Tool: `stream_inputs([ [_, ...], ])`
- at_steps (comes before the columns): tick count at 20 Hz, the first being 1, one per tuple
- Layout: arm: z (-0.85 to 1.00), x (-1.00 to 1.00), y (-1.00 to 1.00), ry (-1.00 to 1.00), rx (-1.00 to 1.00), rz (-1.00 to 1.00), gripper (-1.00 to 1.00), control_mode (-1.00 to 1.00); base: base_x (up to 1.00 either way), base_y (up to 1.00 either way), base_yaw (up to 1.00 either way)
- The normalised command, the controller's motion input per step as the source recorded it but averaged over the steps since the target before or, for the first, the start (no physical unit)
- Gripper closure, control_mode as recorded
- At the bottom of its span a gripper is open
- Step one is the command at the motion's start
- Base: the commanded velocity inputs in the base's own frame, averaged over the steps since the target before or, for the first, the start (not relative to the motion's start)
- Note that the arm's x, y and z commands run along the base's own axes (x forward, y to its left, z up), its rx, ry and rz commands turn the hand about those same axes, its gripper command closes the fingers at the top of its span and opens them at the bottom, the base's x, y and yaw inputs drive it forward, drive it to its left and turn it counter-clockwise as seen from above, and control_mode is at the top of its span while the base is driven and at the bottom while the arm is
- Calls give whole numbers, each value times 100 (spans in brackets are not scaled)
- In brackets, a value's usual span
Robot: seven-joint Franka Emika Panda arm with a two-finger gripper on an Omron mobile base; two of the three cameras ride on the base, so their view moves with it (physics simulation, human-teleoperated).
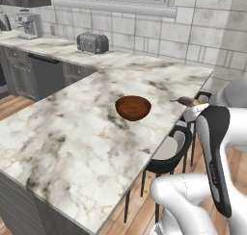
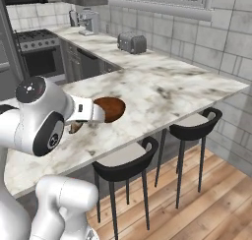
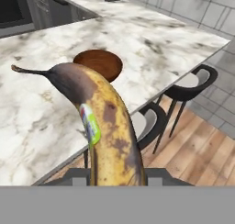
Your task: Retrieve the banana and tangerine from the fridge and place them into the bowl on the dining table.
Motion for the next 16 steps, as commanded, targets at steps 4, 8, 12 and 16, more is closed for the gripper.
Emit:
stream_inputs([
  [4, 0, 66, 0, 10, 0, 0, 100, -100, 0, 0, 0],
  [8, -12, 74, 2, 0, 0, 0, 100, -100, 0, 0, 0],
  [12, -21, 88, 16, 0, 0, 3, 100, -100, 0, 0, 0],
  [16, -25, 84, 18, 0, 0, 8, 100, -100, 0, 0, 0],
])
